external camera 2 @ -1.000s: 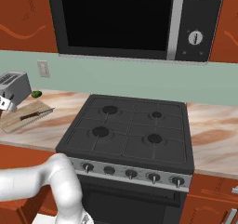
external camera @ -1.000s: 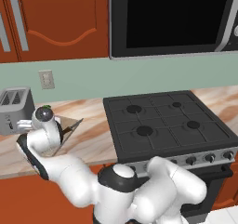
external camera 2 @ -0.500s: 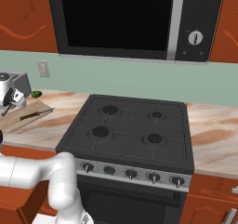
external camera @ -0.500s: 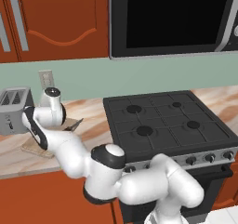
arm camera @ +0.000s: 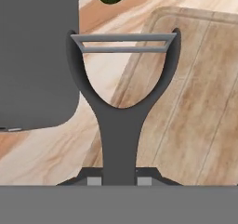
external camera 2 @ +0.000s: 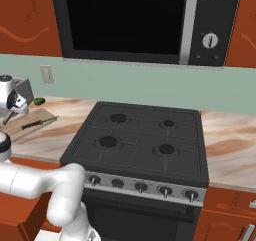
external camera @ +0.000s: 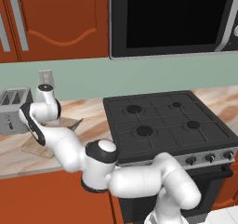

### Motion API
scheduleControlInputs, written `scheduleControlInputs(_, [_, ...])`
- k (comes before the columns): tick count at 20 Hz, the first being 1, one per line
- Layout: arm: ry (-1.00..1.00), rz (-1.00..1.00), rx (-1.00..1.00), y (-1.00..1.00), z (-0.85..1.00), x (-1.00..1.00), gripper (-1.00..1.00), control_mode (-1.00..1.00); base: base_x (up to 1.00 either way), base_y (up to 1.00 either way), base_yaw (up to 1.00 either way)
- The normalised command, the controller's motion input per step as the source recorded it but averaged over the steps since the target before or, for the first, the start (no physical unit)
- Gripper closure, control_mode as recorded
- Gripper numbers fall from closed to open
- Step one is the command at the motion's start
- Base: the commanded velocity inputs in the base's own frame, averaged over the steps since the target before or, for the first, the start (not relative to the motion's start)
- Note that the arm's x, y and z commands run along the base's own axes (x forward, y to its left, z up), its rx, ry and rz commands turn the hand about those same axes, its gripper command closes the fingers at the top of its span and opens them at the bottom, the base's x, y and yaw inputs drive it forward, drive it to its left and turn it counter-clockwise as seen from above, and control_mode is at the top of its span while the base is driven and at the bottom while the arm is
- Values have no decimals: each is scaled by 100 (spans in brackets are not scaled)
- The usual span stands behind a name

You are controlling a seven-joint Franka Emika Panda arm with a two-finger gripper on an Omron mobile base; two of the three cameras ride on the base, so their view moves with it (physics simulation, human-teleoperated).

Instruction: Open the drawer on the left and place the cutting tools on the cutting board.

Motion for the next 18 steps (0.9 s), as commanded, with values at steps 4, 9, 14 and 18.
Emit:
scheduleControlInputs(4, [10,0,-5,18,-47,15,100,-100,0,0,0])
scheduleControlInputs(9, [6,0,-4,18,-36,20,100,-100,0,0,0])
scheduleControlInputs(14, [3,0,-5,16,-39,16,100,-100,0,0,0])
scheduleControlInputs(18, [1,0,-5,17,-44,13,-100,-100,0,0,0])
